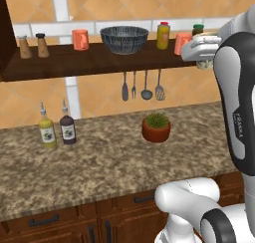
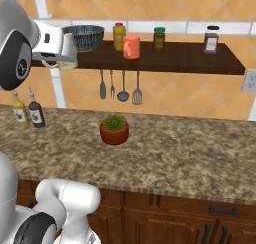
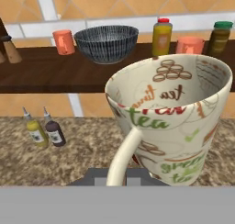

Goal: Gather all objects into one cabinet and sort the glasses and bowls to opposite sides.

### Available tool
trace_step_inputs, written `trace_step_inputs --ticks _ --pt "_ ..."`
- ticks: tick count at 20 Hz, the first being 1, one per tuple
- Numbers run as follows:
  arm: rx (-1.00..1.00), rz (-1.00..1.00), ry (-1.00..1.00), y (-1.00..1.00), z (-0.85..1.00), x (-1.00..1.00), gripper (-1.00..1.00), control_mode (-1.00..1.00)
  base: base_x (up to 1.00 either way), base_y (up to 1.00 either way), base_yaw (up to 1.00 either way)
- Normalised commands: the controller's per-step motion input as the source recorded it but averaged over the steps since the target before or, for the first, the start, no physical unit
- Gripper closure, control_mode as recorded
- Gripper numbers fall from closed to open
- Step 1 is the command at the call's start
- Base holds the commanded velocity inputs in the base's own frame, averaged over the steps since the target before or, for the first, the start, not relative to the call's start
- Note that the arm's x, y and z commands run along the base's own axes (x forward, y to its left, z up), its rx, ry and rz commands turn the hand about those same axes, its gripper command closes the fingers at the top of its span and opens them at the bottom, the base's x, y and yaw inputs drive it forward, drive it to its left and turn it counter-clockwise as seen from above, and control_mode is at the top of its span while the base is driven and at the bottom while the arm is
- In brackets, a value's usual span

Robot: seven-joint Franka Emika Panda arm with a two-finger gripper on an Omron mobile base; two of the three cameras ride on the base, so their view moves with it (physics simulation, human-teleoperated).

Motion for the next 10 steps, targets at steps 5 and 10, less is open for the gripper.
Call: trace_step_inputs --ticks 5,10 --pt "0.00 0.00 0.00 0.00 0.00 0.00 1.00 1.00 0.44 0.00 0.00" --pt "0.00 0.00 0.00 0.00 0.00 0.00 1.00 1.00 0.06 0.00 0.00"
